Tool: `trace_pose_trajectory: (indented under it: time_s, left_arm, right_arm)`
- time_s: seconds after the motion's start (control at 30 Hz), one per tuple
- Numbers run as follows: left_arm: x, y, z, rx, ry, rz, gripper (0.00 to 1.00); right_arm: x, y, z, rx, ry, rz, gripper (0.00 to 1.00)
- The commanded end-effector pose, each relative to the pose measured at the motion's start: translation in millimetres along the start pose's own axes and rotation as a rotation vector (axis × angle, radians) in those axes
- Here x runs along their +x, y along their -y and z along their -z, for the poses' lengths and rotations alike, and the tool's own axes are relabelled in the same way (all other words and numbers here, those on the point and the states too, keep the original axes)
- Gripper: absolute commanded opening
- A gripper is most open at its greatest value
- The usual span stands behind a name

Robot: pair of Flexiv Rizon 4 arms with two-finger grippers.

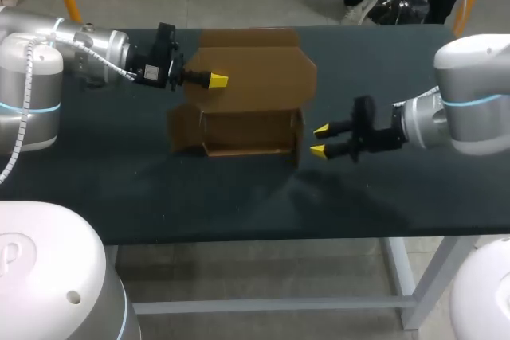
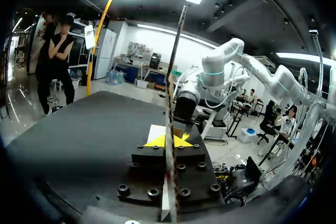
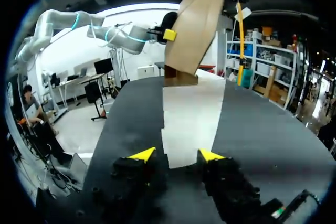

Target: Assemble the packaging by folding the flat box into shape, placing the metal phone stand inside, and closing the box properly

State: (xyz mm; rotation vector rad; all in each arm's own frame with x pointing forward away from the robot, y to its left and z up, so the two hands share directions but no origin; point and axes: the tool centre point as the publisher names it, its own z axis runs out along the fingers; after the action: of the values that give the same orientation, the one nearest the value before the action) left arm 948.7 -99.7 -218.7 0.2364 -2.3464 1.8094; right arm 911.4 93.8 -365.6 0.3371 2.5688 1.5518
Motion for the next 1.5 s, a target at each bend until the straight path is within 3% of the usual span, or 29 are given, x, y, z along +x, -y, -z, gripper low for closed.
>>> trace_pose_trajectory:
  time_s: [0.03, 0.5, 0.67, 1.03, 1.5]
  left_arm:
    - [-1.0, -2.5, -0.9, -0.002, -0.003, 0.001, 0.0]
    - [-1.0, -2.5, -0.9, -0.002, -0.003, 0.001, 0.0]
    - [-1.0, -2.5, -0.9, -0.002, -0.003, 0.001, 0.0]
    - [-1.0, -2.5, -0.9, -0.002, -0.003, 0.001, 0.0]
    - [-1.0, -2.5, -0.9, -0.002, -0.003, 0.001, 0.0]
  right_arm:
    - [-4.1, -1.9, -10.4, -0.01, -0.012, -0.003, 0.54]
    - [0.1, -10.7, -28.6, -0.012, -0.008, -0.005, 0.55]
    - [3.4, -8.2, -21.2, -0.003, 0.007, -0.014, 0.53]
    - [9.6, -4.2, -4.2, 0.001, 0.003, -0.015, 0.58]
    - [-11.3, -4.3, -3.0, -0.015, -0.069, 0.02, 0.64]
